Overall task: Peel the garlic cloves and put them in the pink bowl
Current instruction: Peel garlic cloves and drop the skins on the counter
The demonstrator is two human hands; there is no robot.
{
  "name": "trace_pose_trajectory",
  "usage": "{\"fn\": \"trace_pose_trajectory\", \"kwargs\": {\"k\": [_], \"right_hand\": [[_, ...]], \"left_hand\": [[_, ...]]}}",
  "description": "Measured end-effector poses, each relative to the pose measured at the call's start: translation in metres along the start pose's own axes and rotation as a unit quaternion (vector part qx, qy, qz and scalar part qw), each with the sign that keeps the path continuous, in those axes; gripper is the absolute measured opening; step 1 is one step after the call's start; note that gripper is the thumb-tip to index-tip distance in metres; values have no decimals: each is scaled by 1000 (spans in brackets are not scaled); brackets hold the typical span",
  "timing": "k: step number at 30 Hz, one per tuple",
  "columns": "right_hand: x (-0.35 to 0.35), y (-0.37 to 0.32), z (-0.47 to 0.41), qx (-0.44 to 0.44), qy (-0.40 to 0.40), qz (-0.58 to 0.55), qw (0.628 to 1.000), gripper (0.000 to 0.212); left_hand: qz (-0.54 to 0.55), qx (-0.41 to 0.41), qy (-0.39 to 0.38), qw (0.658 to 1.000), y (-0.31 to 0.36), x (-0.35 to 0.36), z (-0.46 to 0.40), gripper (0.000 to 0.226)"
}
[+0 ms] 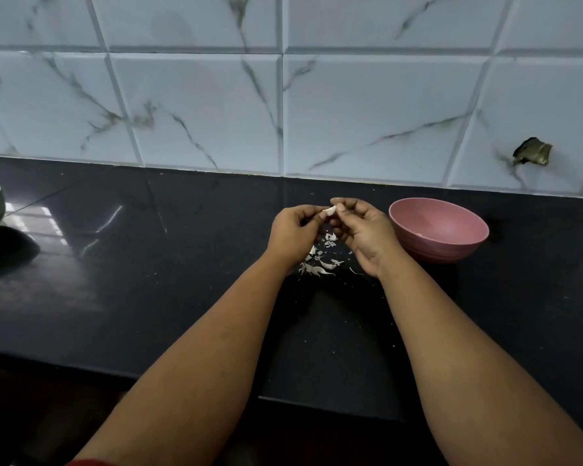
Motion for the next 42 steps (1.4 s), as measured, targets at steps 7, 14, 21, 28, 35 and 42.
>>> {"fn": "trace_pose_trajectory", "kwargs": {"k": [7,14,21,28,35,42], "right_hand": [[0,4,0,8,-9,3,1000,9],[3,4,1,8,-18,-21,1000,6],[-5,0,0,-38,15,56,998,18],[-2,-6,2,-48,5,109,993,16],[8,-6,2,-56,-25,155,986,18],[9,-1,0,-62,-50,132,988,19]], "left_hand": [[29,-1,53,998,4,-14,5,11],[3,9,36,999,5,-15,0,6],[77,-31,34,996,-8,-6,-1,7],[110,-61,16,992,-16,0,-3,12],[243,-138,-11,960,-24,7,-1,23],[320,-198,-2,926,-31,13,2,26]]}}
Point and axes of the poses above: each hand's wrist, its own z-axis away from the middle knuckle, its own x-axis out of the palm, y = z × x, the point moved 9 cm from there along -z, towards the middle knuckle, and after that the axes turned 6 degrees about -y, right-handed, at the moved point
